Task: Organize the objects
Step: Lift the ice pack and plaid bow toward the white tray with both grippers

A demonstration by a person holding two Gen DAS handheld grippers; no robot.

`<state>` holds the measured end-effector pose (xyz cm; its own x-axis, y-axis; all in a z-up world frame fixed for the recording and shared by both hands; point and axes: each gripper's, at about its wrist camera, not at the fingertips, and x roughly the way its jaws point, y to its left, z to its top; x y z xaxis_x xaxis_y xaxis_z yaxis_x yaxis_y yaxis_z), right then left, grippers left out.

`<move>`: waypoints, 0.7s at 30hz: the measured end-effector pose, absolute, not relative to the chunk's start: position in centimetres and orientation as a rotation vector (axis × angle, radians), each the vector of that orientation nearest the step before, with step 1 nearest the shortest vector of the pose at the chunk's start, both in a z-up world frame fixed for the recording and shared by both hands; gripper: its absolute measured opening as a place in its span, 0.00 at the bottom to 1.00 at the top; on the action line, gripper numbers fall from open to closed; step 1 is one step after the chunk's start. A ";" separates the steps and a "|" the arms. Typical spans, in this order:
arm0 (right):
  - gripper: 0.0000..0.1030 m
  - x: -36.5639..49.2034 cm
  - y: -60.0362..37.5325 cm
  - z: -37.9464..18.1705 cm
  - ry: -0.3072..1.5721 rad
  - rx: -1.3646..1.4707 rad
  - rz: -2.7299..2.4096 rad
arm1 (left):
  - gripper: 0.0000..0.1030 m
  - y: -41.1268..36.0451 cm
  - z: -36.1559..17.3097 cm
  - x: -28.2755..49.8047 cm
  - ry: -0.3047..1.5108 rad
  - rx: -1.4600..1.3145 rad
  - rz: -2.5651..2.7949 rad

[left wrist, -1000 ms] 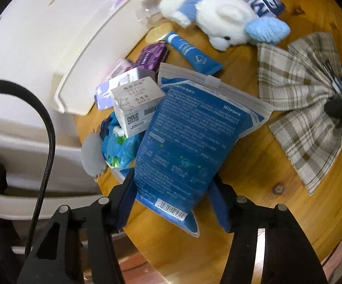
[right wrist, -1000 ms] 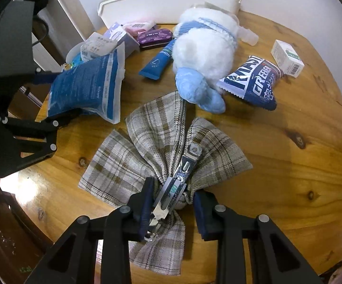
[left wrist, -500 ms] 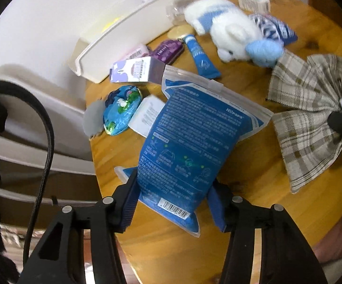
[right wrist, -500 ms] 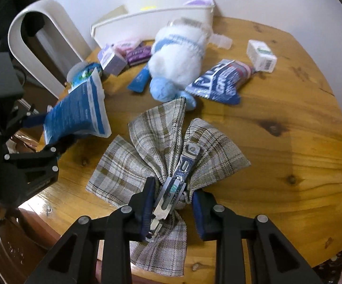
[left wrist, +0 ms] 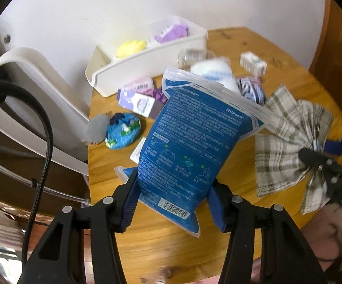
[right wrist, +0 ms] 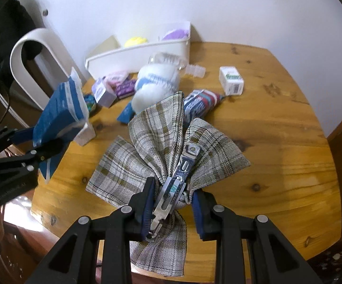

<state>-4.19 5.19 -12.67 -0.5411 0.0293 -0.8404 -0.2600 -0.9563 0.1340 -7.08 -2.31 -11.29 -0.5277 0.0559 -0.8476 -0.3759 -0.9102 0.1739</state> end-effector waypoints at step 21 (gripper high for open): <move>0.29 -9.1 9.5 -0.7 0.235 -1.096 2.705 | 0.54 -5.9 2.8 -14.3 0.198 -1.236 2.697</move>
<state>-9.11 9.54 -0.75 -0.7000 0.1366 -0.7010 -0.2556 -0.9645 0.0672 -14.34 -5.91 2.81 -0.6426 0.0969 -0.7601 -0.2068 -0.9771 0.0503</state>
